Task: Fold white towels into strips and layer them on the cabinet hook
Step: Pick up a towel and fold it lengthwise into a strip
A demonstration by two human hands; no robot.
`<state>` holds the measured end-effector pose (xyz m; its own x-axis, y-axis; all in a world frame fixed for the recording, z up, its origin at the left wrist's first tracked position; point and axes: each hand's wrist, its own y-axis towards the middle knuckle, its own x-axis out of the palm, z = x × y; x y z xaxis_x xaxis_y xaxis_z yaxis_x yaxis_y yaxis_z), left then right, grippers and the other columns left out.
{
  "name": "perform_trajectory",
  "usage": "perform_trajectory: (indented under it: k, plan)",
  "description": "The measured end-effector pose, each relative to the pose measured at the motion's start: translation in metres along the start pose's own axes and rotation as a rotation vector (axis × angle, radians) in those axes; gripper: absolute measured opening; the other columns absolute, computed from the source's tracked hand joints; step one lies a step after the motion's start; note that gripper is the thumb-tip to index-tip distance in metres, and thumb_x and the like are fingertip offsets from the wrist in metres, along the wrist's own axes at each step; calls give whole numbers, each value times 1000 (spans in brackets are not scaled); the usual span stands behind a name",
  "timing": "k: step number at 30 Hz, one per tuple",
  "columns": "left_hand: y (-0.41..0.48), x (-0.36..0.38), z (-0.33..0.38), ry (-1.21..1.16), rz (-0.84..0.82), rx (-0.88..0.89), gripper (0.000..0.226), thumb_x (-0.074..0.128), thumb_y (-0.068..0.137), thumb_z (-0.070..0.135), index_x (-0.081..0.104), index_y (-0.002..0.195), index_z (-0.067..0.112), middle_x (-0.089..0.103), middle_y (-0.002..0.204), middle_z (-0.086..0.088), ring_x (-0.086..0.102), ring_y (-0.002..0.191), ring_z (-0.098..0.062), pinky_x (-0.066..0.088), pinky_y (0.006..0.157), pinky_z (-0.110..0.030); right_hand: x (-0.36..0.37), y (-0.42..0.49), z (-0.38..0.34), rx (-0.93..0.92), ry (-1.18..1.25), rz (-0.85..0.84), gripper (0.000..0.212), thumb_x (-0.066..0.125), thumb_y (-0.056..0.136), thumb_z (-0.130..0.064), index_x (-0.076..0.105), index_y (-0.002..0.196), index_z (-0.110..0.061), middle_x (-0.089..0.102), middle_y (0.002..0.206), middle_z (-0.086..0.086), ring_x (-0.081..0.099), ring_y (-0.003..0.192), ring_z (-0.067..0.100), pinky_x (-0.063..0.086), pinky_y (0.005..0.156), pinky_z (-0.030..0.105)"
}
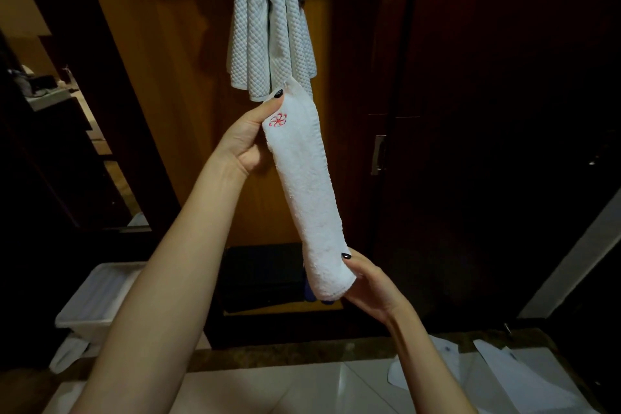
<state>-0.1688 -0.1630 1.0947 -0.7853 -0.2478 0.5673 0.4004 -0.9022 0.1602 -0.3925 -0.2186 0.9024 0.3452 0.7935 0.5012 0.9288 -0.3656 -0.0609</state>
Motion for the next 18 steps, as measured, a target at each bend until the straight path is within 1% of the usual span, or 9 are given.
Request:
perform_trajectory:
  k: [2, 4, 6, 8, 11, 12, 14, 16, 18]
  plan:
    - [1, -4, -2, -27, 14, 6, 18, 55, 96, 13, 73, 98, 7, 75, 93, -10, 73, 86, -19, 58, 70, -31, -3, -1, 0, 0, 7, 4, 44, 55, 87, -22, 60, 129, -9, 60, 129, 17, 57, 117, 29, 42, 97, 41]
    - [2, -7, -3, -38, 25, 10, 16, 56, 95, 13, 66, 106, 7, 75, 95, -10, 73, 87, -19, 58, 71, -31, -7, -3, 0, 12, 6, -1, 43, 56, 86, -22, 62, 127, -8, 61, 123, 16, 59, 110, 27, 43, 91, 39]
    - [3, -9, -4, -13, 44, 6, 15, 56, 95, 13, 64, 106, 9, 75, 92, -8, 73, 85, -17, 59, 72, -31, -10, -5, -1, 14, -9, -22, 40, 55, 86, -22, 63, 123, -7, 61, 116, 15, 59, 101, 24, 42, 86, 37]
    - [3, -12, -4, 24, 79, -5, 14, 57, 94, 13, 65, 105, 11, 75, 89, -6, 73, 83, -16, 59, 74, -31, -14, -7, -3, 3, -45, -36, 40, 57, 87, -23, 62, 121, -4, 59, 114, 16, 58, 100, 24, 41, 85, 37]
    - [2, -22, -1, 35, 128, 0, 14, 58, 93, 11, 66, 105, 10, 75, 89, -7, 73, 82, -17, 59, 71, -32, -21, -8, -5, -66, -68, 38, 49, 63, 81, -21, 59, 117, 11, 59, 112, 22, 57, 102, 31, 43, 86, 38]
    - [2, -27, 0, 43, 149, 4, 14, 57, 93, 11, 66, 105, 10, 75, 90, -8, 73, 83, -18, 60, 71, -33, -23, -8, -6, -117, -64, 84, 42, 61, 81, -17, 63, 112, 11, 62, 108, 23, 60, 100, 31, 45, 85, 37]
    - [2, -36, -2, 82, 201, 19, 13, 54, 94, 9, 64, 103, 10, 75, 90, -8, 72, 84, -19, 60, 72, -35, -29, -11, -8, -209, -105, 241, 22, 55, 87, -9, 76, 90, -4, 71, 91, 14, 67, 85, 21, 48, 76, 34]
    - [4, -44, -10, 168, 307, 42, 8, 53, 95, 5, 60, 97, 9, 71, 89, -9, 69, 83, -19, 59, 74, -37, -36, -14, -8, -266, -178, 419, 34, 50, 95, -5, 75, 73, -12, 70, 75, 4, 64, 69, 12, 44, 64, 30]
    - [3, -50, -21, 262, 411, 64, 12, 55, 94, 2, 55, 85, 10, 68, 83, -10, 66, 77, -18, 57, 72, -35, -43, -16, -8, -301, -248, 565, 26, 54, 98, -10, 71, 79, -8, 68, 74, 5, 60, 67, 13, 43, 58, 27]
